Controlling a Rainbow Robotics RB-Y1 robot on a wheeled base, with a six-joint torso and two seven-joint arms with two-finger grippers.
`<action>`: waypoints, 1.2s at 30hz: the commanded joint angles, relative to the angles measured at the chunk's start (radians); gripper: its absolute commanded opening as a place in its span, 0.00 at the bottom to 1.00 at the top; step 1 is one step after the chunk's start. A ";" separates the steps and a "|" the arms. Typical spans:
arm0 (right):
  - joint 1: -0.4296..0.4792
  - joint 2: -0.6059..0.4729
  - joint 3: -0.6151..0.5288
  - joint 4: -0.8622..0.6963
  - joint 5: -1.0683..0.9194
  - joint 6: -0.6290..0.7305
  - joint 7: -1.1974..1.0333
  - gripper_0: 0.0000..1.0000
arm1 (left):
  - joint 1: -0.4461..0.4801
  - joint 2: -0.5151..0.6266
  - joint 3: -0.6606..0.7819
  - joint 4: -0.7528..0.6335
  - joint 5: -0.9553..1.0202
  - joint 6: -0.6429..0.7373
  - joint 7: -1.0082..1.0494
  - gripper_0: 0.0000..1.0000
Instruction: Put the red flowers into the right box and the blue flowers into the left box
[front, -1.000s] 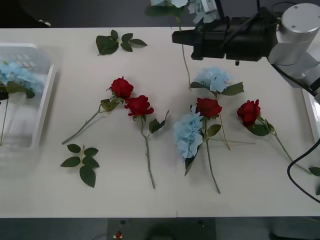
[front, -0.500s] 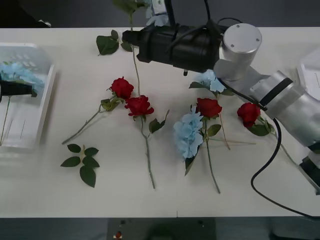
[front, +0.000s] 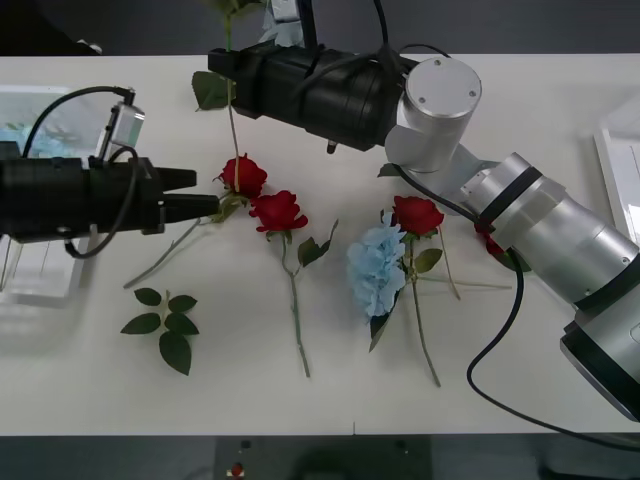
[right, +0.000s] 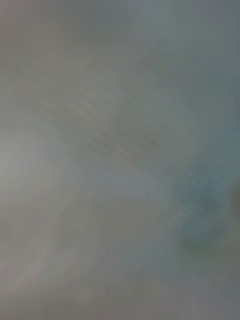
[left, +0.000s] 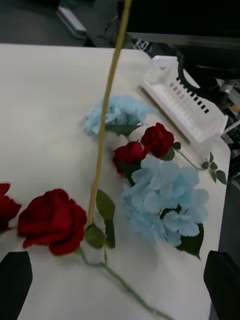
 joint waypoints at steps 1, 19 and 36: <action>-0.043 0.006 -0.020 -0.042 -0.031 -0.005 -0.019 0.00 | -0.016 -0.113 0.003 -0.020 -0.046 -0.054 -0.134 1.00; -0.041 -0.002 -0.018 -0.041 -0.028 -0.005 -0.025 0.00 | -0.077 -0.285 0.003 -0.020 -0.141 -0.173 -0.181 0.00; -0.043 -0.068 -0.014 -0.041 0.044 -0.013 -0.025 0.67 | -0.073 -0.251 0.003 -0.018 -0.141 -0.183 -0.151 0.00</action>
